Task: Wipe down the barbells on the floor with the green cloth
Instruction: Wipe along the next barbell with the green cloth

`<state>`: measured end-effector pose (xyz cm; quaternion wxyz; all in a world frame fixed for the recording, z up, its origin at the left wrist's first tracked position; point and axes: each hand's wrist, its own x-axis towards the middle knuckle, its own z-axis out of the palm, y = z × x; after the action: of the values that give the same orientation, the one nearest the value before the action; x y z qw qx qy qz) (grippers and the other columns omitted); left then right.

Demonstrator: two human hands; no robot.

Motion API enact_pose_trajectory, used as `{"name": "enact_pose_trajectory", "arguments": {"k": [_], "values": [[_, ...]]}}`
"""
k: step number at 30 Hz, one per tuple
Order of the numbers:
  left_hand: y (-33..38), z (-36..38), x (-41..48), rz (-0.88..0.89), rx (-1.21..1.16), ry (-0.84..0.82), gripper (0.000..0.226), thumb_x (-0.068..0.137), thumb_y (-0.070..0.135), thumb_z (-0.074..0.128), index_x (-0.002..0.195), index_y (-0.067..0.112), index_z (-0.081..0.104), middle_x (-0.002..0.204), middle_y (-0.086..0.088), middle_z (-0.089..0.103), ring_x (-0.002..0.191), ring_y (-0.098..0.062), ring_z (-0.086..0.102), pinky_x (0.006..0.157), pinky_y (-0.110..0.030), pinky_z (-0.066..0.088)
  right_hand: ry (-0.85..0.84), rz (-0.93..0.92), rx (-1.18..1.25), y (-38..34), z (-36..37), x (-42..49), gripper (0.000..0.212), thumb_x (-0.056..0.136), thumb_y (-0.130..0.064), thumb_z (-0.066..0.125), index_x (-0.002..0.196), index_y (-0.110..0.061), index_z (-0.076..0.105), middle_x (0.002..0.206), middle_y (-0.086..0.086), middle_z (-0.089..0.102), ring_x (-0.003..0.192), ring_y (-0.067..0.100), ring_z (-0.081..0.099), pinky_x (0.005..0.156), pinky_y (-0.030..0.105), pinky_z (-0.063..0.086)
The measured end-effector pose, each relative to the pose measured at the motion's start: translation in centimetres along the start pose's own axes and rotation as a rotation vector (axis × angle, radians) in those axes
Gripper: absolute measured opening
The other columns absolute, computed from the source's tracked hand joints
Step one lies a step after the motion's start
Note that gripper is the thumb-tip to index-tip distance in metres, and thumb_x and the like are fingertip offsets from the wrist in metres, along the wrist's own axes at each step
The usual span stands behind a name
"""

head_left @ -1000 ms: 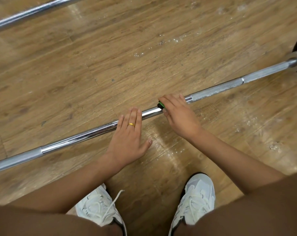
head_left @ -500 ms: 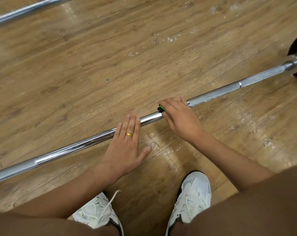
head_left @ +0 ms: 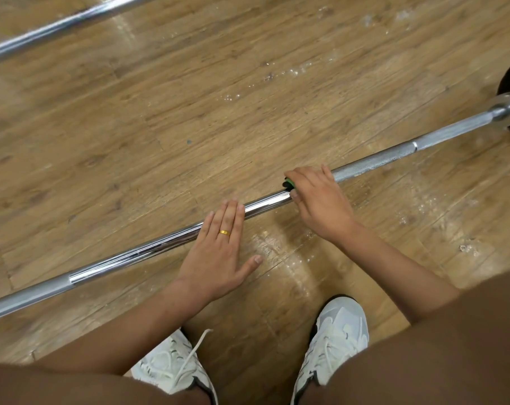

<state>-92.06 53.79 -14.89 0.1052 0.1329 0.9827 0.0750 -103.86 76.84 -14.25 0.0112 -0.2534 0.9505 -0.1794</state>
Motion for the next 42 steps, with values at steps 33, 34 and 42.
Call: {"name": "enact_pose_trajectory", "arguments": {"k": [33,34,42], "values": [[-2.4,-0.1,2.4,0.043,0.299,-0.004,0.107,0.094,0.069,0.036,0.155,-0.002,-0.017,0.164,-0.024,-0.020,0.152,-0.037,-0.018,0.126,-0.050,0.001,0.071,-0.043,-0.045,0.7,0.1,1.6,0.047,0.098,0.001,0.049,0.144,-0.008,0.048,0.143,0.009,0.050,0.139,0.027,0.036,0.120,0.031,-0.005],[-2.5,-0.1,2.5,0.041,0.310,0.000,0.107,0.094,0.068,0.038,0.156,-0.002,-0.015,0.164,-0.024,-0.017,0.153,-0.037,-0.016,0.126,-0.050,0.001,0.058,-0.064,-0.063,1.2,0.0,1.8,0.048,0.097,0.001,0.051,0.144,-0.009,0.048,0.144,0.008,0.050,0.140,0.026,0.037,0.121,0.032,-0.003],[-3.6,-1.1,4.0,0.010,0.319,-0.011,0.108,0.093,0.069,0.040,0.156,-0.002,-0.011,0.167,-0.023,-0.003,0.155,-0.035,-0.004,0.126,-0.048,-0.002,0.024,-0.080,-0.078,2.4,0.1,4.0,0.048,0.095,-0.004,0.056,0.142,-0.007,0.050,0.141,0.010,0.053,0.137,0.029,0.042,0.123,0.041,0.008]]}}
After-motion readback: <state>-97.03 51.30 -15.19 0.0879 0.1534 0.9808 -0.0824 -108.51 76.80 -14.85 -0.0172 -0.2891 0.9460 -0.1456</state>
